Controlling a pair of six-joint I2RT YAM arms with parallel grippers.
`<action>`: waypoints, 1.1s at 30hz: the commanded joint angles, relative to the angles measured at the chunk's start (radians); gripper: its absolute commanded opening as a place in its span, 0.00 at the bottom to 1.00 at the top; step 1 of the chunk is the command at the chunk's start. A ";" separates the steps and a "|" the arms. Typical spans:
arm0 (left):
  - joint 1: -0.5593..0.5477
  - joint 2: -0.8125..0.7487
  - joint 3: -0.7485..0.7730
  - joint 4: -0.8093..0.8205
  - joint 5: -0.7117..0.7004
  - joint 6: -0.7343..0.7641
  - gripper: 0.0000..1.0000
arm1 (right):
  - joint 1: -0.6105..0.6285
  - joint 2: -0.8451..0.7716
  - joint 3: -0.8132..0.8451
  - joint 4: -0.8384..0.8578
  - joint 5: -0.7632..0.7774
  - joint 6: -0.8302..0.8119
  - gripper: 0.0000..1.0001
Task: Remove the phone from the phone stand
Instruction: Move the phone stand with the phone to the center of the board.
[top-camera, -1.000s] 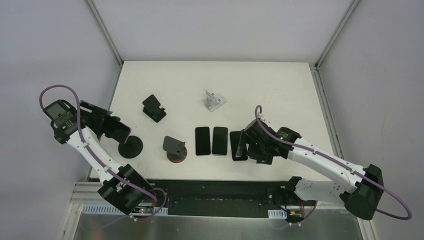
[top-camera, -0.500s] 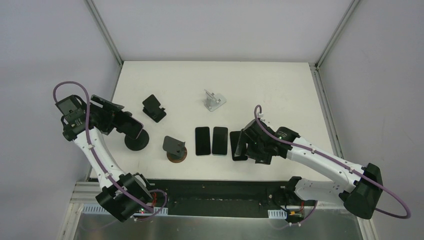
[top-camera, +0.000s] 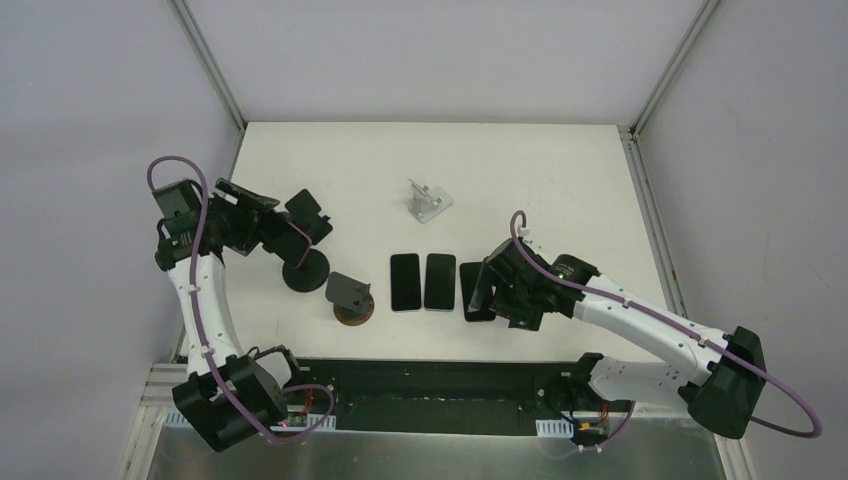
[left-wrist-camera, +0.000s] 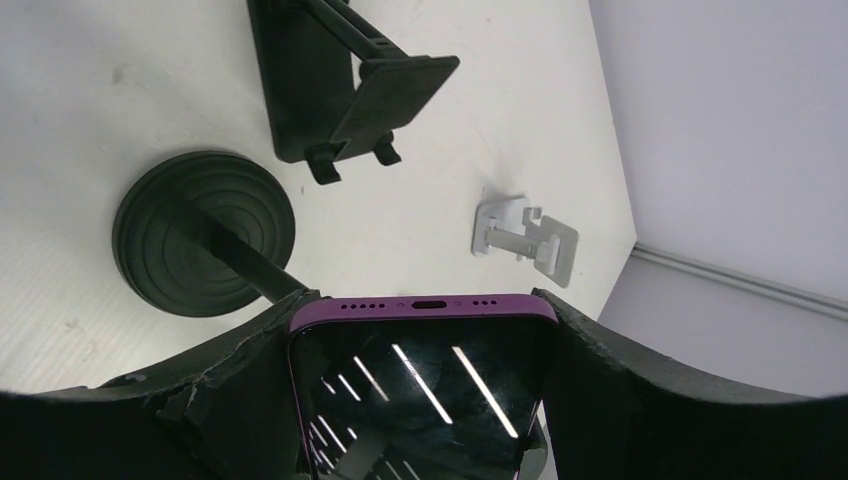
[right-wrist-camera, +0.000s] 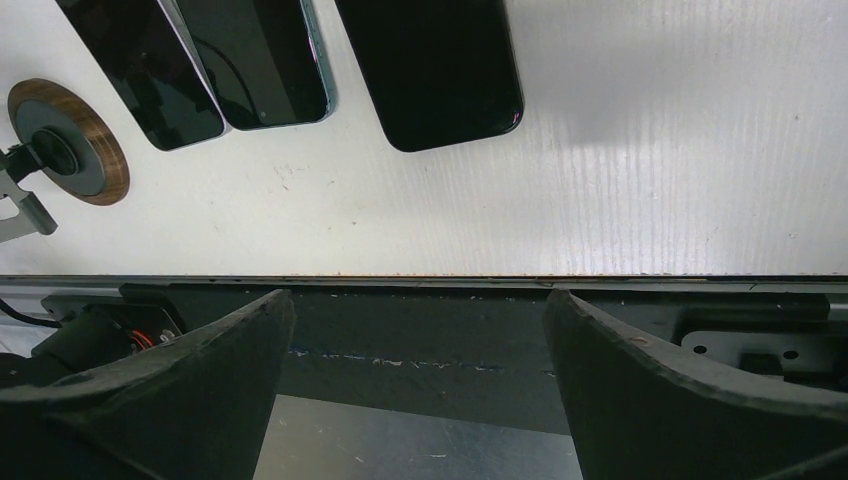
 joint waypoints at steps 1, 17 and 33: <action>-0.104 -0.011 -0.012 0.088 -0.006 -0.105 0.31 | 0.005 -0.023 -0.017 0.004 -0.004 0.033 0.99; -0.526 0.000 -0.042 0.163 -0.310 -0.325 0.28 | 0.010 -0.035 -0.031 -0.003 -0.001 0.045 0.98; -0.595 -0.031 -0.109 0.165 -0.439 -0.468 0.30 | 0.010 -0.011 -0.014 -0.003 0.004 0.041 0.98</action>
